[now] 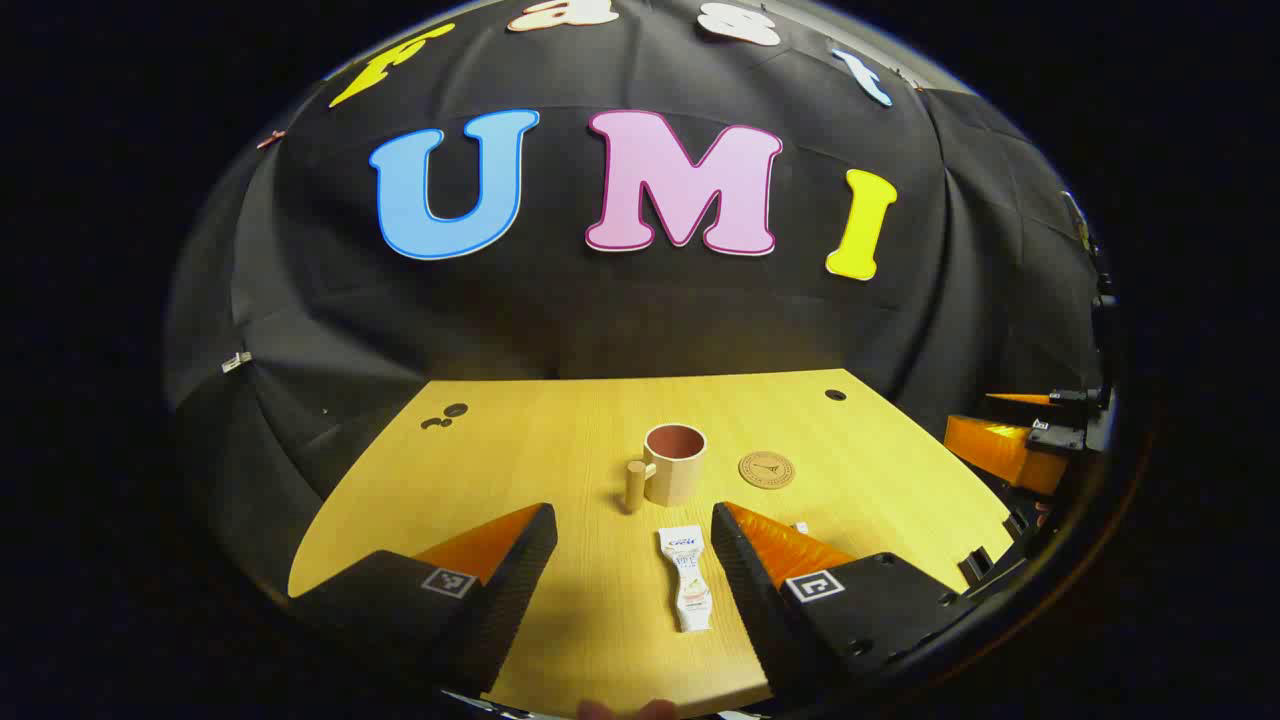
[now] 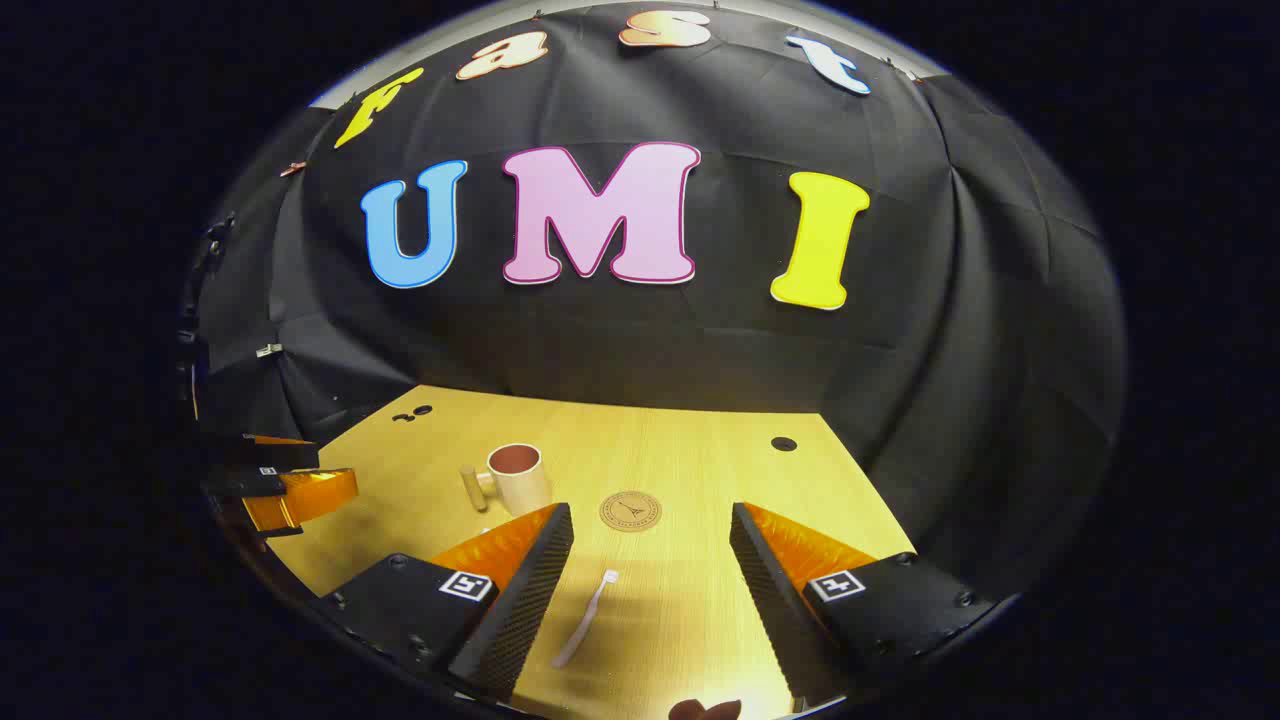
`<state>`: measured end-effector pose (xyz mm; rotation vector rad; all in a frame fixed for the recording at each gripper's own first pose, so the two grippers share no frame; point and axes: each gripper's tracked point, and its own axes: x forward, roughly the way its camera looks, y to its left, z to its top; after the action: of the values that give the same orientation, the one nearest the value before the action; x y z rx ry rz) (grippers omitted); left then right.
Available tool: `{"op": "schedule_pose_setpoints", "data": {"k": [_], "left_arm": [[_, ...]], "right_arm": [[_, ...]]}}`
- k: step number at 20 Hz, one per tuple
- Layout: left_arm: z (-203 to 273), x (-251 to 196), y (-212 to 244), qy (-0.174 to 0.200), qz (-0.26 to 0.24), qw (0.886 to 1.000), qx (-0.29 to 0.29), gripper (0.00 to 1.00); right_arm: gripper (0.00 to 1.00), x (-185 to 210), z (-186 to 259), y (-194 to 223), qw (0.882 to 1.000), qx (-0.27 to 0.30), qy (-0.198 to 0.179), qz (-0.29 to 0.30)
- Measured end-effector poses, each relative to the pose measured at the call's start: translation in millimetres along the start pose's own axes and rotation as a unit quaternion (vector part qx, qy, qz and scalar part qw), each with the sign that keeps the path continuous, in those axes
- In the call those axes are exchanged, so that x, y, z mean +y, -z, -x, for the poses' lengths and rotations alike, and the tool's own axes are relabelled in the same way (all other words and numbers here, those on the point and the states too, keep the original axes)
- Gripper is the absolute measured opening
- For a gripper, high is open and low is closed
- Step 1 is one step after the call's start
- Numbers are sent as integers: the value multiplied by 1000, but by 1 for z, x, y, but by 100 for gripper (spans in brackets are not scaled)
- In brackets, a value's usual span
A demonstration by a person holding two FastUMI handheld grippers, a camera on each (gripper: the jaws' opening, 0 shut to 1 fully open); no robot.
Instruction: Put the toothbrush and toothpaste on the desktop into the cup, then pick up the cup and place it on the coaster on the desktop.
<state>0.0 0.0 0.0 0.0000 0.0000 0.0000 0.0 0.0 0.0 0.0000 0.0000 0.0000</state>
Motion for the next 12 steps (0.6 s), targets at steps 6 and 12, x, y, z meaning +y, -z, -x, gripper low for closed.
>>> {"op": "schedule_pose_setpoints", "data": {"k": [6,12], "left_arm": [[-11,-8,1,3,-8,1000,6,96],[-14,-10,0,3,-7,1000,8,96]], "right_arm": [[97,-2,-12,9,1000,15,-9,-7],[97,-4,-12,13,1000,25,-9,-4]]}}
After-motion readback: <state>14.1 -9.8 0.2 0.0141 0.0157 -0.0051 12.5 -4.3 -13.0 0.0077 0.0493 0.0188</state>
